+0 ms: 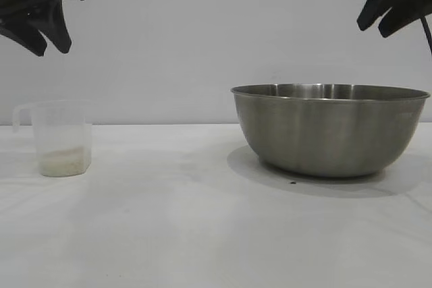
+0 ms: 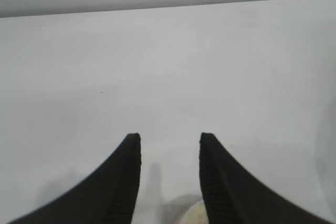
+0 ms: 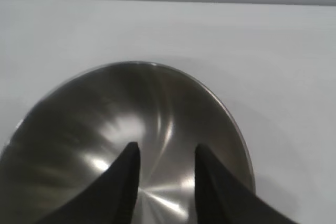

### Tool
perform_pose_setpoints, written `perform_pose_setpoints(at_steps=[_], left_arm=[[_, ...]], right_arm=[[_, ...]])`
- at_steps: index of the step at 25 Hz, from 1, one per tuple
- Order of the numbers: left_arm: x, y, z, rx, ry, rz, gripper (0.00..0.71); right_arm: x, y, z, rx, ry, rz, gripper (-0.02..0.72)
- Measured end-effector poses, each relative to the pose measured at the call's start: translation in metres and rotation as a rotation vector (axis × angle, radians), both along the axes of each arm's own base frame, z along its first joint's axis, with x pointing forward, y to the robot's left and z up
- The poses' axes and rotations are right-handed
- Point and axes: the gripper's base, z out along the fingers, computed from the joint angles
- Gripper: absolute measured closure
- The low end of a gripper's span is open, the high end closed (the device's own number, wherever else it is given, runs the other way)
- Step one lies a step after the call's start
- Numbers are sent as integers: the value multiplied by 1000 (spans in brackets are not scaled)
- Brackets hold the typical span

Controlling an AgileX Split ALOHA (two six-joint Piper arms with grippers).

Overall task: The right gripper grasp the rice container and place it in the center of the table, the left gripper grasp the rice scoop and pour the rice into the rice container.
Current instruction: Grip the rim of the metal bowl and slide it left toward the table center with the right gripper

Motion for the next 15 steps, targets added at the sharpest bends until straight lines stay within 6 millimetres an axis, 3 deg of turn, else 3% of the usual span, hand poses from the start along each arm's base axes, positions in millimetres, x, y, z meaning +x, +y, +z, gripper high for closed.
perform_pose_setpoints(at_steps=[8,15], left_arm=[[0,0,0,0,4,-1,495],[0,0,0,0,4,-1,495]], right_arm=[[-8,-7,-8,20,139,-23,455],[-3,-6,-36,32,246,-24,455]])
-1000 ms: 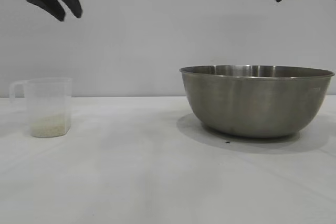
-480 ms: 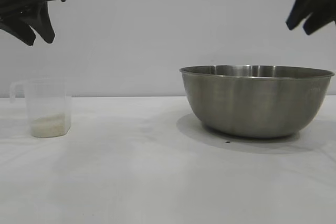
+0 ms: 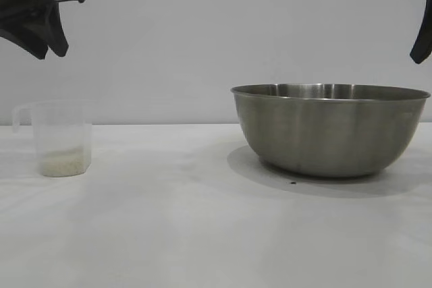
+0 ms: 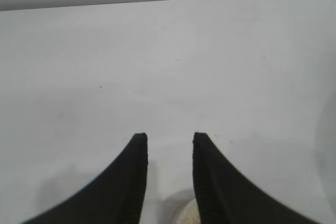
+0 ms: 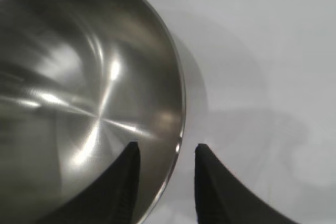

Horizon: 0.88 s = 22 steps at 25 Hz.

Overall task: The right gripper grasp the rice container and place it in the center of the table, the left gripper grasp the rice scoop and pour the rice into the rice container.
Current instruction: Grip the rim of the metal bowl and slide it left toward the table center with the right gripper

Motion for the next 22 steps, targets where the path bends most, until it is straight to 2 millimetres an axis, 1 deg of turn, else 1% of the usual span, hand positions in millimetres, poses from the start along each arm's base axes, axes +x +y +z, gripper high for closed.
perform_pose_setpoints(at_steps=[4,5,6,9,13,15,17,22], left_arm=[[0,0,0,0,0,0,495],[0,0,0,0,0,0,495],[0,0,0,0,0,0,495],[0,0,0,0,0,0,495],[0,0,0,0,0,0,495],[0,0,0,0,4,-1,495],[-1,0,-1,5,12,-8,495],[-5,0,-3,39,22,-39,495]], right_arm=[[3,0,-12,-2,29,-6,455],[3,-1,-14,-2,34,-9,532],[4,0,-14,-7,29,-7,584],[6,6,-15,-26,0,8,703],[3,31,-16,-29,-1,87,703],[-2,47,-17,-30,10,149,703],[-6,60,-17,-25,20,194,703],[-14,82,-17,-28,28,278,703]])
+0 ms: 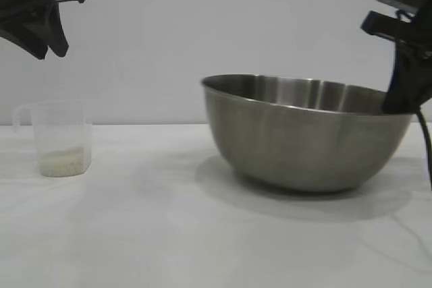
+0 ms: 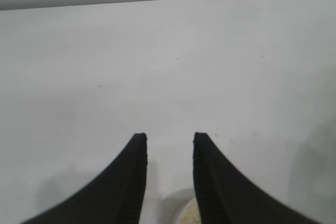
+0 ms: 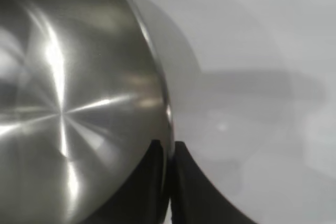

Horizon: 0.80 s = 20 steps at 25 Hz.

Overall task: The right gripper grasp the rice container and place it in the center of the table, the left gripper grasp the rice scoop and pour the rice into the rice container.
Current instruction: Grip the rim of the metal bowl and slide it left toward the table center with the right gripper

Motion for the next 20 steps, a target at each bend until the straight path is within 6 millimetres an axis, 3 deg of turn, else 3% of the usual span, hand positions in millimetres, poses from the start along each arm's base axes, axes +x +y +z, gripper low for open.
perform_pose_setpoints(at_steps=[4,5,6,9,10,11,15,16,20], left_arm=[[-9,3,4,7,-23,1,495],[-13,4,6,9,-45,7,495],[-18,6,6,13,-67,15,495],[-35,12,8,21,-125,36,495],[-42,14,7,25,-135,42,495],[-48,16,6,27,-154,52,495],[-76,26,-12,31,-199,101,495],[-83,28,-19,38,-202,97,495],[-110,28,-41,62,-224,18,495]], right_arm=[[-3,9,1,12,-1,16,703],[-3,9,4,14,-12,15,646],[-3,9,7,16,-30,19,646],[-4,10,21,37,-89,43,540],[-4,11,25,48,-111,51,556],[-4,12,29,63,-129,53,499],[-8,14,56,106,-266,114,493],[-10,13,65,112,-304,127,452],[-29,10,103,166,-444,135,467]])
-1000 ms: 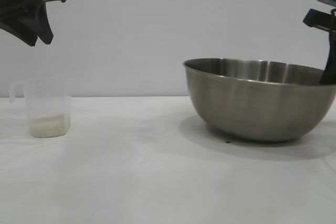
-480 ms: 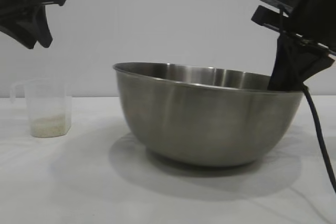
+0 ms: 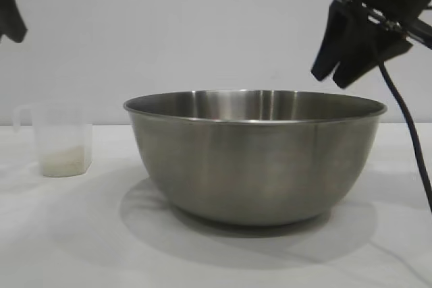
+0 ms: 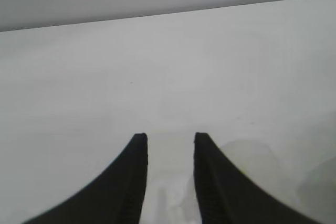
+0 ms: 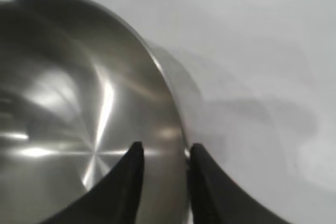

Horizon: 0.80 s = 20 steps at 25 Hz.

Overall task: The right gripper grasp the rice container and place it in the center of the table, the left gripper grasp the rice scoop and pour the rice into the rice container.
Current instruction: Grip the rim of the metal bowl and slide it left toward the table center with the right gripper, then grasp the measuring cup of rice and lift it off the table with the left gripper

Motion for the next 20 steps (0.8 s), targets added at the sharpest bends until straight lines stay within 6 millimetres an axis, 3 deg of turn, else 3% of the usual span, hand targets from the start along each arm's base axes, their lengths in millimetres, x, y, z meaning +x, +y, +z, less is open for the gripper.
perform_pose_setpoints(at_steps=[3,6,13,17,20], left_arm=[[-10,0,-11,8,-56,-37,495],[-7,-1,-23,0,-96,-39,495],[0,-4,-56,-8,-73,-56,495],[0,-4,-65,-7,-43,-55,495],[5,-5,-67,-8,-54,-55,495]], right_arm=[[-24,-5,19,52,-113,9,467],[-58,-12,32,110,-239,23,467],[-143,-35,34,201,-437,11,467],[-185,-49,47,304,-530,-40,467],[-207,-54,48,283,-544,-15,467]])
